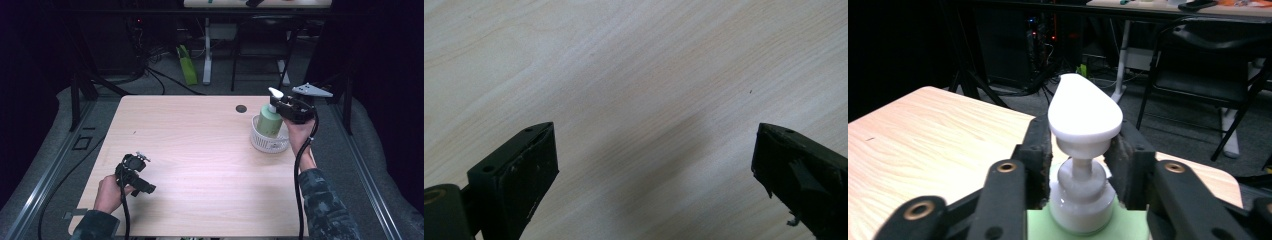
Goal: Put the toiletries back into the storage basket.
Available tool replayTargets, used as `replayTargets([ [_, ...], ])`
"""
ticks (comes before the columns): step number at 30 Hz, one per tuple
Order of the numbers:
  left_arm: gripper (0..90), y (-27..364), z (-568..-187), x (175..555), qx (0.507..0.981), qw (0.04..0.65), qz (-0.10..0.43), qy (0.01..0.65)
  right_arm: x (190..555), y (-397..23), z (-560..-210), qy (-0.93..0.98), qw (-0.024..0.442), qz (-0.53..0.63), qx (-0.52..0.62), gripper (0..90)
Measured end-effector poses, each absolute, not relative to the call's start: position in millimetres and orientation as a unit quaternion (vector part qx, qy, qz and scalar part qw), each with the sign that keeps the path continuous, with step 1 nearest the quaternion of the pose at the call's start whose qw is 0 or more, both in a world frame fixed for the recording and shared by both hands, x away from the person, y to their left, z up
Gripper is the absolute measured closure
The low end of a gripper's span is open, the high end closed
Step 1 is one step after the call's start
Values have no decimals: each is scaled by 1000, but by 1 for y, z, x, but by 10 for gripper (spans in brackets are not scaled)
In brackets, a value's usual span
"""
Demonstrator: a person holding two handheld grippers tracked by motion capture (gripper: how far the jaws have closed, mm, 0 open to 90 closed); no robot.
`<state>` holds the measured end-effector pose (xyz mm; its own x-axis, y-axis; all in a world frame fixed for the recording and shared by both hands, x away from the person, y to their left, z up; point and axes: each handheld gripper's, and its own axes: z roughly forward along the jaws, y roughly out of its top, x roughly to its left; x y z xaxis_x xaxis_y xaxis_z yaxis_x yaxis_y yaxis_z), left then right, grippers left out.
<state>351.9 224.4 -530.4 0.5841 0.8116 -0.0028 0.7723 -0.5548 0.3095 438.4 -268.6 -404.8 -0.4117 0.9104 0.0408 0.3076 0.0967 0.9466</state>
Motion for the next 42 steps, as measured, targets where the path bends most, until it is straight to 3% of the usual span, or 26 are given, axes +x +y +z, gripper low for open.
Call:
replayTargets([
  [10,45,224,-530,351,878,141,72,451,422,-277,-398,671,282,505,464,326],
  [16,45,224,-530,352,879,139,71,450,406,-279,-392,694,245,487,470,170],
  [25,45,223,-530,351,880,137,72,449,379,-275,-400,747,194,437,461,51],
  [31,46,223,-529,351,879,142,75,450,359,-275,-417,763,180,413,464,28],
  [42,11,220,-528,351,879,147,81,447,332,-283,-481,784,147,360,484,5],
])
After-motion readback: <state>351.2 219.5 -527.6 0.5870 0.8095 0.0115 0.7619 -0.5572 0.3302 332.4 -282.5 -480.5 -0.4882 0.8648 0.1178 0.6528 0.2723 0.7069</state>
